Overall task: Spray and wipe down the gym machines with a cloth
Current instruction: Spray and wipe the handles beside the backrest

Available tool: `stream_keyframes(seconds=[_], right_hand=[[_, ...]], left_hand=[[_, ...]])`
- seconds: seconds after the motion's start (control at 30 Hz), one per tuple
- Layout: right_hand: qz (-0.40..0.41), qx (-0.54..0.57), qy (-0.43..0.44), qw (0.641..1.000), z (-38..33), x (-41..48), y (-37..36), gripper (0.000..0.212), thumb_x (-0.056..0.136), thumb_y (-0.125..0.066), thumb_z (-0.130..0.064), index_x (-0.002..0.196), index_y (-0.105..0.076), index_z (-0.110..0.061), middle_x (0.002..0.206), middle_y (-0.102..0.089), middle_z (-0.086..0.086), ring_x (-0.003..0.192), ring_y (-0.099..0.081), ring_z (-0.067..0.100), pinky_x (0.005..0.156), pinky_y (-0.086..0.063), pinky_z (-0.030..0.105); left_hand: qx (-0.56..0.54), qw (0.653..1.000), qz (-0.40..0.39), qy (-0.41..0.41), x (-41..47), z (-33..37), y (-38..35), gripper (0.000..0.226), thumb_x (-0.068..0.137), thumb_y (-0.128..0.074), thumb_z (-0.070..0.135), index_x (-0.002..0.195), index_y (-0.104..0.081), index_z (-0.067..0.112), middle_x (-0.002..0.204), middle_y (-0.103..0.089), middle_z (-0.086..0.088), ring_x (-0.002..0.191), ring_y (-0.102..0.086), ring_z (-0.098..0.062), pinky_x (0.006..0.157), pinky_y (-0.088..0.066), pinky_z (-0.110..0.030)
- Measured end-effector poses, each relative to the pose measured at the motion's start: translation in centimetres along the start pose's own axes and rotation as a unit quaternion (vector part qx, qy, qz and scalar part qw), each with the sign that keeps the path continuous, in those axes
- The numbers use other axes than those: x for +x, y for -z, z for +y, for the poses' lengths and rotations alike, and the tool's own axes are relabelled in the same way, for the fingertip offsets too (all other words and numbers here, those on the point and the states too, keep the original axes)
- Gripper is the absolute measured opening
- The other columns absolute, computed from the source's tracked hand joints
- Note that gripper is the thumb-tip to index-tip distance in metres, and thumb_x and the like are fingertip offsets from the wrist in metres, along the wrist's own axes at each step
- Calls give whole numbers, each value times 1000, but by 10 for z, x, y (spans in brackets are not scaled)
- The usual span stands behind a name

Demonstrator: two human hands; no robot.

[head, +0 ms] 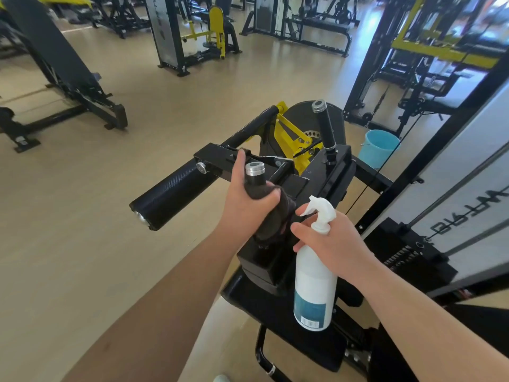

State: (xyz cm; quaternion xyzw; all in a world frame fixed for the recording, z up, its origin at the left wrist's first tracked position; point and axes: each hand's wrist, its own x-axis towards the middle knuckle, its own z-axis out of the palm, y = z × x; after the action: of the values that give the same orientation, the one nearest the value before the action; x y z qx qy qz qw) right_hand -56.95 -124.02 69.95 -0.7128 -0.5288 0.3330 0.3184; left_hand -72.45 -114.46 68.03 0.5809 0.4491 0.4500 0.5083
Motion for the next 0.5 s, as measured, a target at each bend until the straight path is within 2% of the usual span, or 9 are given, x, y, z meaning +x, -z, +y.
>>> stream_keyframes(seconds=[0.1,0.2,0.27,0.33,0.4,0.47,0.5], right_hand=[[10,11,-7,1000,-1,3,1,10,94,-67,-35,96,-57,-37,72,-71,-21,75,-70,0,73,-56,28],[21,13,-3,1000,-1,5,0,9,94,-67,-32,92,-58,-34,71,-71,-21,74,-69,-3,69,-52,24],[18,13,-6,1000,2,4,-3,10,93,-67,-33,96,-58,-36,72,-71,-21,73,-69,-3,69,-52,24],[15,1,-8,1000,5,3,-9,13,93,-67,-37,102,-58,-38,74,-71,-19,74,-69,-4,72,-53,25],[13,2,-10,1000,6,-1,-14,14,93,-67,-38,105,-59,-37,74,-71,-18,75,-68,-7,69,-50,22],[11,3,-12,1000,4,-4,-16,13,94,-66,-38,104,-59,-36,74,-71,-16,75,-67,-9,66,-46,18],[13,5,-12,1000,3,-5,-16,13,94,-66,-38,104,-60,-36,74,-71,-15,75,-67,-9,66,-47,18]], left_hand=[[-49,999,4,16,12,7,2,97,89,-73,9,161,-15,36,99,-69,6,89,-70,-4,77,-55,-17],[-19,999,-26,30,5,-6,1,90,83,-74,16,155,-25,38,109,-68,-5,98,-70,-13,84,-58,-27],[33,997,-57,35,-4,-19,1,66,81,-75,17,133,-41,38,105,-69,-7,97,-70,-17,88,-59,-37],[56,995,-70,43,-15,-28,0,56,84,-77,13,114,-43,46,99,-71,-6,92,-70,-12,83,-57,-31],[79,994,-57,43,-21,-31,0,51,87,-78,19,117,-45,44,99,-72,2,90,-68,-6,82,-55,-26],[94,994,-28,39,-32,-29,0,56,90,-76,26,136,-45,36,105,-70,16,95,-65,3,88,-52,-23],[91,995,-10,40,-37,-27,0,65,93,-74,28,146,-39,36,109,-66,22,97,-62,9,89,-48,-16]])
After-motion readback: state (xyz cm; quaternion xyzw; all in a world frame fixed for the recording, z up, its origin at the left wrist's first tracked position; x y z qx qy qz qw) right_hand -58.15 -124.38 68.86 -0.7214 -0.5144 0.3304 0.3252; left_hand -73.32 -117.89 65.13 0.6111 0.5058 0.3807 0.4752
